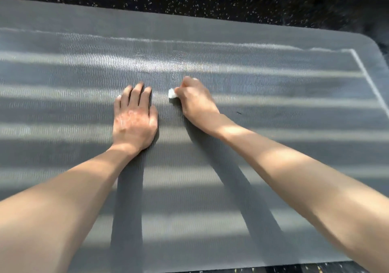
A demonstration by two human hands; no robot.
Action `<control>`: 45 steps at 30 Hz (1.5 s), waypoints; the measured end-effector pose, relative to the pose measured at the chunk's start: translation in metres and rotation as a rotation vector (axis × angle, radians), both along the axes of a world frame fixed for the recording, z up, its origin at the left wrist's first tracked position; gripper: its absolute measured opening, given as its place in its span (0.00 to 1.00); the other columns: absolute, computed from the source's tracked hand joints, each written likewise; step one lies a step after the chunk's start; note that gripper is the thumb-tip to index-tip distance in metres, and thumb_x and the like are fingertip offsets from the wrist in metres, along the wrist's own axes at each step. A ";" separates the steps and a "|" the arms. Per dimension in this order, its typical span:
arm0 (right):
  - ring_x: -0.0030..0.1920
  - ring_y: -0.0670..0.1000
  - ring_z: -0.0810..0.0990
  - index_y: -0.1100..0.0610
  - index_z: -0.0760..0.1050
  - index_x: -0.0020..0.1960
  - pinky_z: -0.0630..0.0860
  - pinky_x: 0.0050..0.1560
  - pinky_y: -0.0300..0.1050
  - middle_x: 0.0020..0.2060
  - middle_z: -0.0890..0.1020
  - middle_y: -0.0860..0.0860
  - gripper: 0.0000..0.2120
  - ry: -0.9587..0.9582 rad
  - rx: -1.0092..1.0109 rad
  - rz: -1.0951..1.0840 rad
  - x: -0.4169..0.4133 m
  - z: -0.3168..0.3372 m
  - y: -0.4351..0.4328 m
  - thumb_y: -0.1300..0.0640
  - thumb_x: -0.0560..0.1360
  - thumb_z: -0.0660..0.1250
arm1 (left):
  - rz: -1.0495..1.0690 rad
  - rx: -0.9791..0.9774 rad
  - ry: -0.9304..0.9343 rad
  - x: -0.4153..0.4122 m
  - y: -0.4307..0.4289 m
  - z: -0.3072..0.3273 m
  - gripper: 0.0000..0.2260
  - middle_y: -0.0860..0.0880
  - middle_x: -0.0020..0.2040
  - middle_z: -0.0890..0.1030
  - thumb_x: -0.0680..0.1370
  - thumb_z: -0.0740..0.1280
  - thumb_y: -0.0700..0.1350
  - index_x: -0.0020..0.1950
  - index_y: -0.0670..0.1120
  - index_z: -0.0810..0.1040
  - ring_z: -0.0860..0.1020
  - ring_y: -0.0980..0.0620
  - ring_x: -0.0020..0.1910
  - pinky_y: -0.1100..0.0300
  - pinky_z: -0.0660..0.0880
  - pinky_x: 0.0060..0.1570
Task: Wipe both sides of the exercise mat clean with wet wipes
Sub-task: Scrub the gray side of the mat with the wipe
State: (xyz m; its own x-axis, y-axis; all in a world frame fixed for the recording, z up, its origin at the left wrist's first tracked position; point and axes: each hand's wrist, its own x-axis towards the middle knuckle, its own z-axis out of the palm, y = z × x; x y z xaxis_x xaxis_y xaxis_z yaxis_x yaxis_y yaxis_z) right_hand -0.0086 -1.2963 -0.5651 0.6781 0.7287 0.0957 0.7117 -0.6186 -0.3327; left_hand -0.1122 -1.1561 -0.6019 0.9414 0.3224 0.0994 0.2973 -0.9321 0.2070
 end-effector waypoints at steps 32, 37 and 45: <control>0.44 0.57 0.73 0.59 0.77 0.47 0.68 0.38 0.47 0.44 0.74 0.56 0.11 0.074 -0.006 0.156 -0.096 -0.003 -0.069 0.56 0.79 0.57 | 0.002 -0.003 0.088 -0.054 -0.035 0.001 0.29 0.41 0.77 0.64 0.79 0.50 0.55 0.76 0.41 0.65 0.61 0.40 0.75 0.44 0.55 0.72; 0.45 0.58 0.73 0.58 0.79 0.48 0.72 0.39 0.47 0.43 0.73 0.56 0.05 0.132 -0.019 0.276 -0.101 0.003 -0.072 0.63 0.75 0.64 | -0.005 -0.001 0.067 -0.054 -0.032 -0.001 0.29 0.41 0.77 0.64 0.78 0.50 0.55 0.75 0.40 0.66 0.61 0.39 0.75 0.43 0.55 0.71; 0.45 0.61 0.74 0.62 0.75 0.45 0.70 0.42 0.51 0.43 0.74 0.59 0.12 0.112 0.031 0.128 -0.103 0.006 -0.072 0.55 0.79 0.58 | -0.008 -0.017 0.070 -0.053 -0.034 0.003 0.30 0.40 0.76 0.64 0.78 0.50 0.55 0.75 0.40 0.67 0.61 0.38 0.75 0.41 0.57 0.71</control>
State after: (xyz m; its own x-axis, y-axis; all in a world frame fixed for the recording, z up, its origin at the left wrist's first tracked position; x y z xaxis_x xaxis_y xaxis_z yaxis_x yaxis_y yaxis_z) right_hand -0.1116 -1.3685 -0.5593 0.5876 0.8077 0.0483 0.7414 -0.5135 -0.4321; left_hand -0.1654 -1.1901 -0.5985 0.9483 0.3163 0.0273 0.3046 -0.9308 0.2020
